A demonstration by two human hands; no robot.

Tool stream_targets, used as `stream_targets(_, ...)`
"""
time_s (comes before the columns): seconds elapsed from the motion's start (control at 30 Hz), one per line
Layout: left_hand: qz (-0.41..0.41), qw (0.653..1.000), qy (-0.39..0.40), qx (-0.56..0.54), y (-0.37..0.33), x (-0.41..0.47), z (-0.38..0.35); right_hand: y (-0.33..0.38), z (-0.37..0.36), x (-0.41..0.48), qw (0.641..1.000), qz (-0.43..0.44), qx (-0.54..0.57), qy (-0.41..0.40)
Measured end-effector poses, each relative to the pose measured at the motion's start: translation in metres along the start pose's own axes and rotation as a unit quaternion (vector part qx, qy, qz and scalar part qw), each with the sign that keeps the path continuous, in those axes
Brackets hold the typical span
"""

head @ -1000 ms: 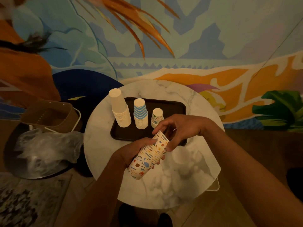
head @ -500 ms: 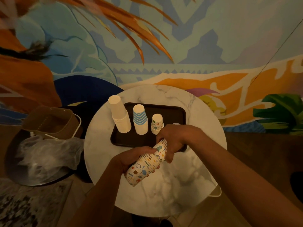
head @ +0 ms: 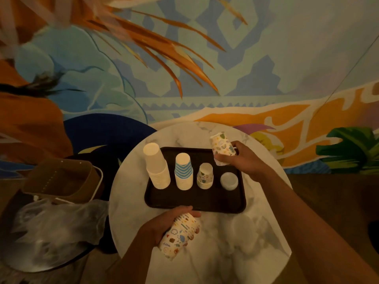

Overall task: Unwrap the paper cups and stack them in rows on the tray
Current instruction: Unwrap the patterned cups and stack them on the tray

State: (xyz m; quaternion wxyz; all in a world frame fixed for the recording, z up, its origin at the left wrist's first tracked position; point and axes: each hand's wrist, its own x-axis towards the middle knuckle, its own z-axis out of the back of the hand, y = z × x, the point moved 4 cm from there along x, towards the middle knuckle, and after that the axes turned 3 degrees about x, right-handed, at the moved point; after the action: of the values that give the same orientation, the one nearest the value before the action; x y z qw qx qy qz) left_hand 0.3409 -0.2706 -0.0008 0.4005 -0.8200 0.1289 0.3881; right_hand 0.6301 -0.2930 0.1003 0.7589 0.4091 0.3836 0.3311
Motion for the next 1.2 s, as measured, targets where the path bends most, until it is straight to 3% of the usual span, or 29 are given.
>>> stream_targets(0.17, 0.014, 1.0, 0.007, -0.02, -0.008, 0.008, 0.008, -0.018, -0.025, 0.015, 0.986, -0.046, 0.145, -0.074)
stream_targets(0.3, 0.02, 0.999, 0.018, -0.02, -0.008, 0.013, 0.015, -0.038, -0.046, 0.035, 0.974, -0.059, 0.183, -0.122)
stream_targets(0.77, -0.013, 0.998, -0.023, -0.058, -0.026, 0.031, 0.027, -0.057, -0.083, 0.055, 0.996, -0.045, -0.007, -0.077)
stream_targets(1.2, -0.047, 0.989, -0.013, -0.137, -0.042, 0.028, 0.027, -0.067, -0.083, 0.049, 0.995, -0.032, -0.083, -0.055)
